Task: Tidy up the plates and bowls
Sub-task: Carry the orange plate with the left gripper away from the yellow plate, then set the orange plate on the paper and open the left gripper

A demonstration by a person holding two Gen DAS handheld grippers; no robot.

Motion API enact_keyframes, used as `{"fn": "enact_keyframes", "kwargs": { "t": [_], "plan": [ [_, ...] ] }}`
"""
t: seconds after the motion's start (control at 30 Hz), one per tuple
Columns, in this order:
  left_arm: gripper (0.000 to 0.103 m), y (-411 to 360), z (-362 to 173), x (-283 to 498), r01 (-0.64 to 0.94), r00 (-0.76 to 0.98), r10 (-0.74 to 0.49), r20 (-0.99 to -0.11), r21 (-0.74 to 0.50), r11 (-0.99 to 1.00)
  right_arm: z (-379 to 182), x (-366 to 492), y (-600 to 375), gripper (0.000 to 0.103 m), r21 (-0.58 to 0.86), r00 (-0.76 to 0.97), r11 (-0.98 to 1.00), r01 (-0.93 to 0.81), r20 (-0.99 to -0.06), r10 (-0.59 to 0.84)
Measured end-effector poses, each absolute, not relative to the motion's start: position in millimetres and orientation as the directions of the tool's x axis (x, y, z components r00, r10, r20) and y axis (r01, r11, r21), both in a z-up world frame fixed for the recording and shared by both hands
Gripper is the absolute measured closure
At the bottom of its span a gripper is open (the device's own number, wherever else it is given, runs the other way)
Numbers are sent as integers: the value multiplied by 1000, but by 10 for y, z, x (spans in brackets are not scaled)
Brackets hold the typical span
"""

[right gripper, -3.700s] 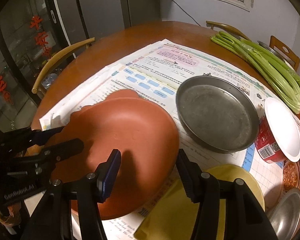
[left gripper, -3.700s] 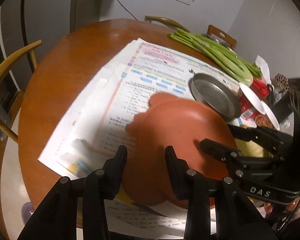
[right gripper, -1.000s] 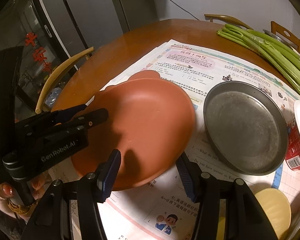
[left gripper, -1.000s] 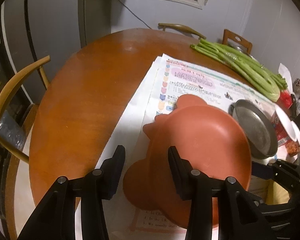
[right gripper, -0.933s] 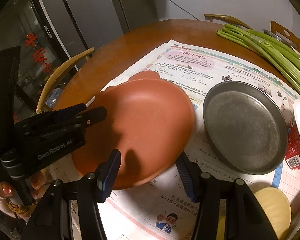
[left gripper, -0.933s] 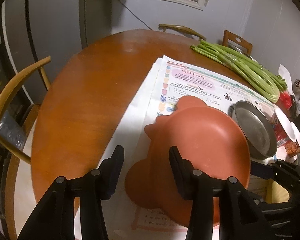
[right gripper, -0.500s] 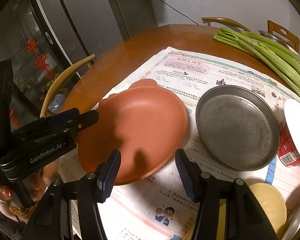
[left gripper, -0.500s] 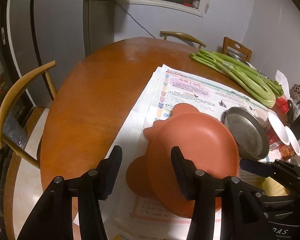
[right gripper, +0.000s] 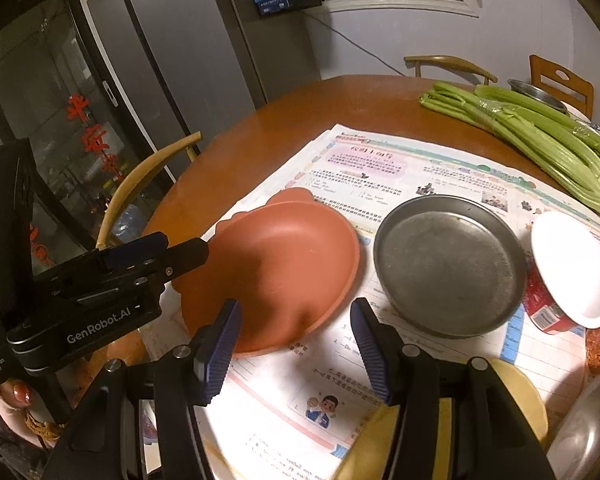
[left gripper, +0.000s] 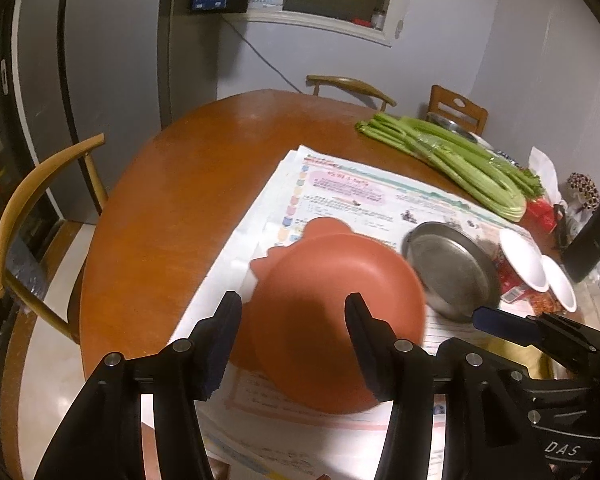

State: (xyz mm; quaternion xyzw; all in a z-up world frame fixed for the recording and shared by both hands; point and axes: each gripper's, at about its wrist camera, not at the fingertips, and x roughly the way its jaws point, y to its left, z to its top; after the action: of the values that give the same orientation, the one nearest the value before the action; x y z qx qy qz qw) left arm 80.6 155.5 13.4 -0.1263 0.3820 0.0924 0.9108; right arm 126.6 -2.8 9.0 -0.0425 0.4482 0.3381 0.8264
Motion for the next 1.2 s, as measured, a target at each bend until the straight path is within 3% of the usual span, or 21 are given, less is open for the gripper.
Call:
{"fn": "enact_keyframes", "kwargs": {
  "t": [0.63,1.2],
  "plan": [
    [46,1004,368,667,-171,716,8,-698,-165,971,510,1102,-606,46,206,465,785,-584,-708,531],
    [46,549,279,617,-92,677,-56,-734,-160,983,518,1091,-1053,46,149,505,829,-539,-731,459]
  ]
}}
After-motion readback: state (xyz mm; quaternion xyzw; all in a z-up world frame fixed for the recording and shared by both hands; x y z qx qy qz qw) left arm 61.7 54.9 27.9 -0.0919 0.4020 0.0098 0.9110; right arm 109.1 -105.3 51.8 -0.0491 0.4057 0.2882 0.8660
